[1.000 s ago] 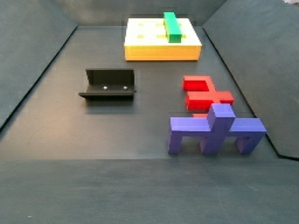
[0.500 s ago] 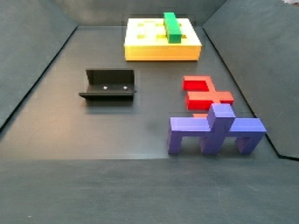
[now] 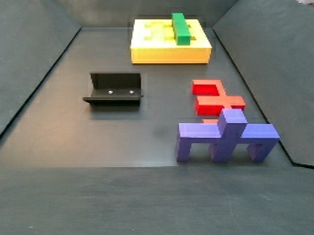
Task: Pick up the blue object. Move up. Move to above the board. Insert the blue object.
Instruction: Insert the blue object.
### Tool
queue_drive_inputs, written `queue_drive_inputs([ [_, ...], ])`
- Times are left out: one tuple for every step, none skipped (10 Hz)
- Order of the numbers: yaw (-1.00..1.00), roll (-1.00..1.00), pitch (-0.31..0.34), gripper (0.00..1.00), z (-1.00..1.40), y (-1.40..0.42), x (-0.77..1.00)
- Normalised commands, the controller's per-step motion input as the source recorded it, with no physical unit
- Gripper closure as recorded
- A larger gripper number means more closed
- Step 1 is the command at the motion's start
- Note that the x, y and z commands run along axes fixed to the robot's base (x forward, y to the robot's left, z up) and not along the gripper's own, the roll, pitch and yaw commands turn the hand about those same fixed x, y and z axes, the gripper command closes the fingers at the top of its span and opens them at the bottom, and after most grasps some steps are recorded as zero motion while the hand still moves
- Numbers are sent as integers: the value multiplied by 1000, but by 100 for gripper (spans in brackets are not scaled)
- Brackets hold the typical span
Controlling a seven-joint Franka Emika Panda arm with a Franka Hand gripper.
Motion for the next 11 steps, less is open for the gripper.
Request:
queue_drive_inputs([
  [-20, -139, -111, 100, -811, 0, 23],
  [-34, -57, -74, 100, -1000, 0, 111],
  [0, 0, -64, 100, -1000, -26, 291],
  [0, 0, -46, 100, -1000, -214, 443],
  [0, 16, -33, 100, -1000, -351, 563],
  [0, 144, 0, 100, -989, -300, 437],
  [0, 156, 0, 100, -974, -317, 409],
  [6, 160, 0, 100, -963, -349, 363],
  [0, 169, -4, 100, -931, -309, 349],
  [6, 166, -10, 100, -940, -146, 303],
  [20, 180, -9, 100, -906, -77, 297],
])
